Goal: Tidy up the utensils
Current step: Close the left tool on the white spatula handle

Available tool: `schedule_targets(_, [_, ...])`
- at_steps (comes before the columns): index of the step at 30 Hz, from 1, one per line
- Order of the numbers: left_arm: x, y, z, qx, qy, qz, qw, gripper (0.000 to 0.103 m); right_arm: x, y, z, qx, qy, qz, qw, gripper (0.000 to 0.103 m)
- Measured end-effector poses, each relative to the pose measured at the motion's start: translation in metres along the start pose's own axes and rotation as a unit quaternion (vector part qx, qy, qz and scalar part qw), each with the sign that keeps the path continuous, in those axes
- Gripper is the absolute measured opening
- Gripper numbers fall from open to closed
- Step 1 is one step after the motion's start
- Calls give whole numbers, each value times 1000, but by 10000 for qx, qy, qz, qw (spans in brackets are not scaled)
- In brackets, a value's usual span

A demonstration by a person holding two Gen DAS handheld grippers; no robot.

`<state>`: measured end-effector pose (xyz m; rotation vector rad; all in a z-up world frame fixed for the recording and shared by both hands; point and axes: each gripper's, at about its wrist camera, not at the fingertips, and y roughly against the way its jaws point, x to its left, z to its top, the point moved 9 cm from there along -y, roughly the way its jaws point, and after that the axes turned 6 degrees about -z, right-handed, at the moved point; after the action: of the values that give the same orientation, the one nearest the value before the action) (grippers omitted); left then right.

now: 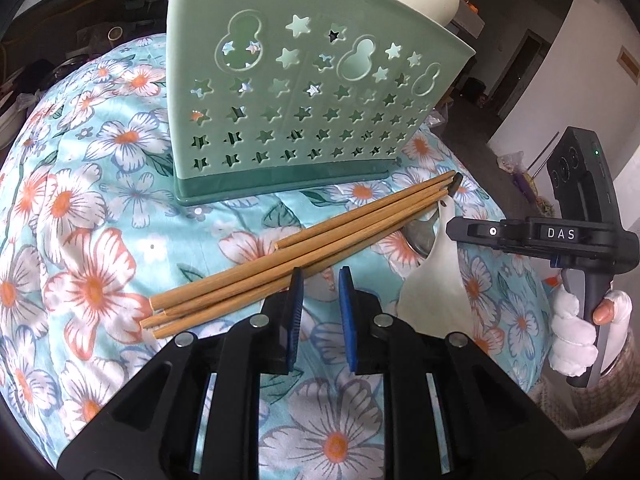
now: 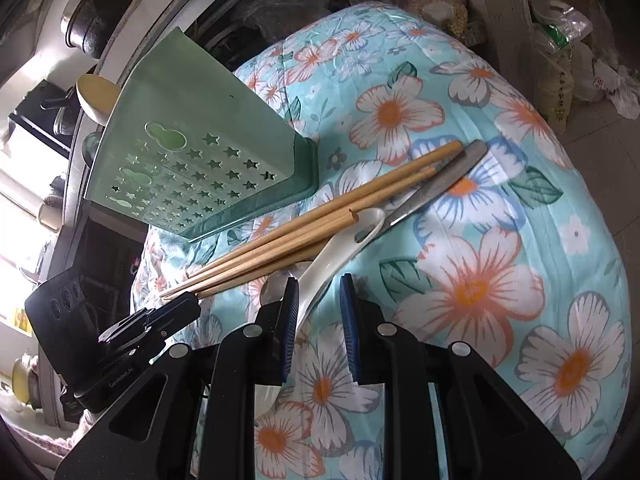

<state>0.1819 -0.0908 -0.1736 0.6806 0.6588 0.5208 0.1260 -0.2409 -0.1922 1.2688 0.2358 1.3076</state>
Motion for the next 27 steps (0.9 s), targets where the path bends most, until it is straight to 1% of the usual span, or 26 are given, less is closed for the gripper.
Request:
schedule_targets(3, [-3, 5, -3, 29, 55, -104, 9999, 20, 0, 3, -7, 65, -74, 94, 9999, 22])
schedule_targets(5, [-5, 10, -7, 26, 112, -217, 9997, 24, 1, 4, -12, 127, -151, 240, 9995, 22])
schedule_targets(6, [-6, 14, -9, 23, 146, -290, 9995, 24, 2, 4, -15, 168, -192, 329, 9991, 22])
schedule_targets(9, [-14, 23, -17, 77, 314, -659, 9973, 26, 4, 3, -23, 249, -243, 455, 9984, 22])
schedule_targets(12, [-26, 26, -31, 242, 481, -1077, 9927, 31, 8, 2, -29, 310, -226, 520, 9979, 22])
schedule_targets(15, [-41, 22, -46, 449, 553, -1334, 9885, 37, 11, 3, -34, 338, -206, 540, 9978, 22])
schedule_targets(17, [-51, 16, -55, 604, 663, -1532, 9841, 40, 12, 5, -36, 336, -197, 549, 9977, 22])
schedule_targets(21, [-63, 7, -65, 754, 950, -1898, 9743, 40, 11, 11, -39, 280, -206, 537, 9979, 22])
schedule_targets(24, [-64, -2, -65, 760, 1266, -2085, 9668, 40, 7, 14, -40, 235, -260, 518, 9980, 22])
schedule_targets(27, [-61, -9, -61, 649, 1640, -2289, 9573, 40, 2, 16, -41, 211, -339, 492, 9980, 22])
